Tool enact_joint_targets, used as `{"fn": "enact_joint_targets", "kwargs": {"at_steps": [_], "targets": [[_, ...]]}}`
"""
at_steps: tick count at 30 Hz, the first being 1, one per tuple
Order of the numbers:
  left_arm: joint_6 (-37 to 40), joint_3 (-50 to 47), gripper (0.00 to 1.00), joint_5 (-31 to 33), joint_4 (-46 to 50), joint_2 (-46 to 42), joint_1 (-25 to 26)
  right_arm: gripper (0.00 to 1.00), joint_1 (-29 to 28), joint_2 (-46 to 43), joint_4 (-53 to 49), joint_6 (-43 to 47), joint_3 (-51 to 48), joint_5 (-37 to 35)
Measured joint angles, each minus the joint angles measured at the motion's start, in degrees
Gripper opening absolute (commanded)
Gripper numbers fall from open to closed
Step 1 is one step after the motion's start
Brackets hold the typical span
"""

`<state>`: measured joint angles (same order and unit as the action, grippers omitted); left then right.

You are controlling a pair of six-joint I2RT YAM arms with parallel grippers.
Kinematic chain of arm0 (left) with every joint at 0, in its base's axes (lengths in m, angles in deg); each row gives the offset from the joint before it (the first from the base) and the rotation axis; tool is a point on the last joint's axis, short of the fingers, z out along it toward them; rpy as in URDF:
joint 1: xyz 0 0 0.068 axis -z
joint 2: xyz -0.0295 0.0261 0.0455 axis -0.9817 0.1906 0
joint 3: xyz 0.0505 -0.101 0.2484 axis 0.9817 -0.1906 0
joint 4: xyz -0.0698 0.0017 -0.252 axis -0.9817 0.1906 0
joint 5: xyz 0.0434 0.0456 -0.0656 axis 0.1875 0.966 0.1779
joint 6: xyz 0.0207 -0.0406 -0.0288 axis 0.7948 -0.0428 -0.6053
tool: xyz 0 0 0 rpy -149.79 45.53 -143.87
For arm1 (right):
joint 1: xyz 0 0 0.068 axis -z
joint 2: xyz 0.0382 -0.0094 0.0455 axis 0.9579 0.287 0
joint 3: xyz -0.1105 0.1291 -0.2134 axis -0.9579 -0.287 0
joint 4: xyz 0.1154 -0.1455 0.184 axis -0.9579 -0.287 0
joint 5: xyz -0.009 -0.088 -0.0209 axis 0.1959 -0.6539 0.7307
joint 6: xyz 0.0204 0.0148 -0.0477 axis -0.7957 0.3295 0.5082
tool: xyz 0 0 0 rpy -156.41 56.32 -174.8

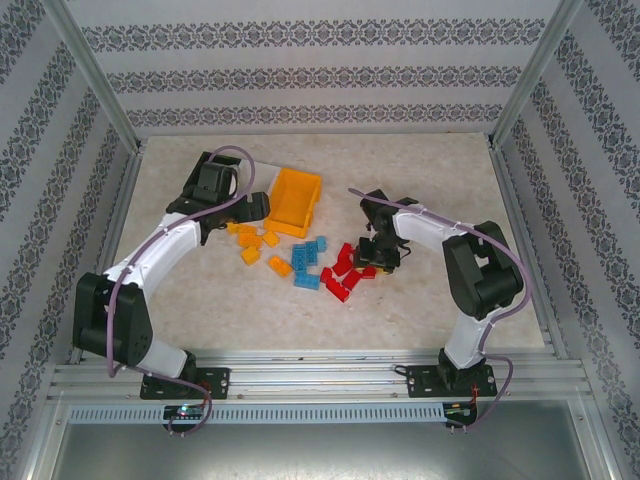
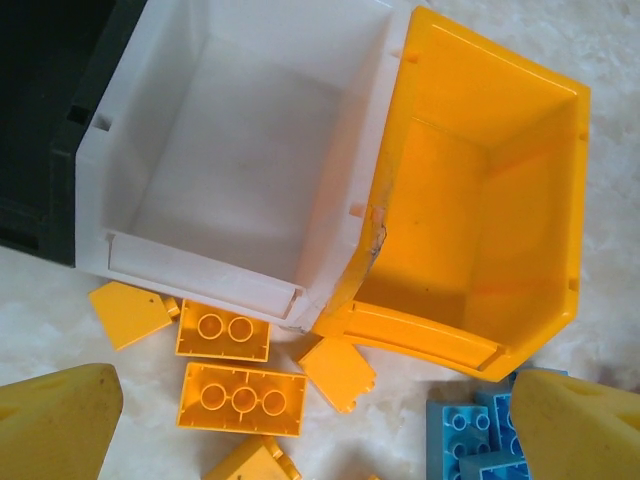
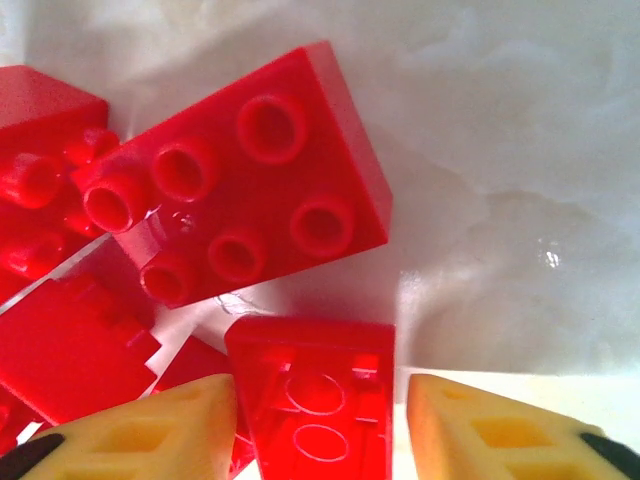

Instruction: Sort the legos into containers by color

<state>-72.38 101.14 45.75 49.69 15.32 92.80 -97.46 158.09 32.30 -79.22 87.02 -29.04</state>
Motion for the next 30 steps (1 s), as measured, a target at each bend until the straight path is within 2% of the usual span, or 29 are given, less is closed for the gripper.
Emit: {"fn": "enact_joint_targets", "kwargs": {"at_steps": [3,6,15,18,23,30], "targets": [[0.0,1.4,1.0,-0.2,0.4,1.4,0.4,0.33,0.0,0.2,0.2,-0.6,0.0,-0.2],[0.0,2.3,1.0,-0.8,0.6,2.7,1.0,0.29,0.5,0.0,0.2,-0.6,0.1,-0.1],[-0.4,5.7,1.0,-1.0,1.5,6.4,1.3,0.29,2.9,-2.8,-2.4,-0.3,1.3,-1.5],[-0.6,6.5,1.0,-0.9,1.9,7.2,1.3,0.3,2.8,-3.6,-4.3,-0.3,7.7,0.0],[-1.1,8.2,1.0,-0.6,2.9,8.1,1.1,0.3,0.5,-1.8,-2.0,-0.6,22.5,6.6],[-2.8,8.4,1.0,-1.1,3.3,8.1,-1.1,0.31,-4.5,14.7,0.6,-1.6,43.9,13.0]]}}
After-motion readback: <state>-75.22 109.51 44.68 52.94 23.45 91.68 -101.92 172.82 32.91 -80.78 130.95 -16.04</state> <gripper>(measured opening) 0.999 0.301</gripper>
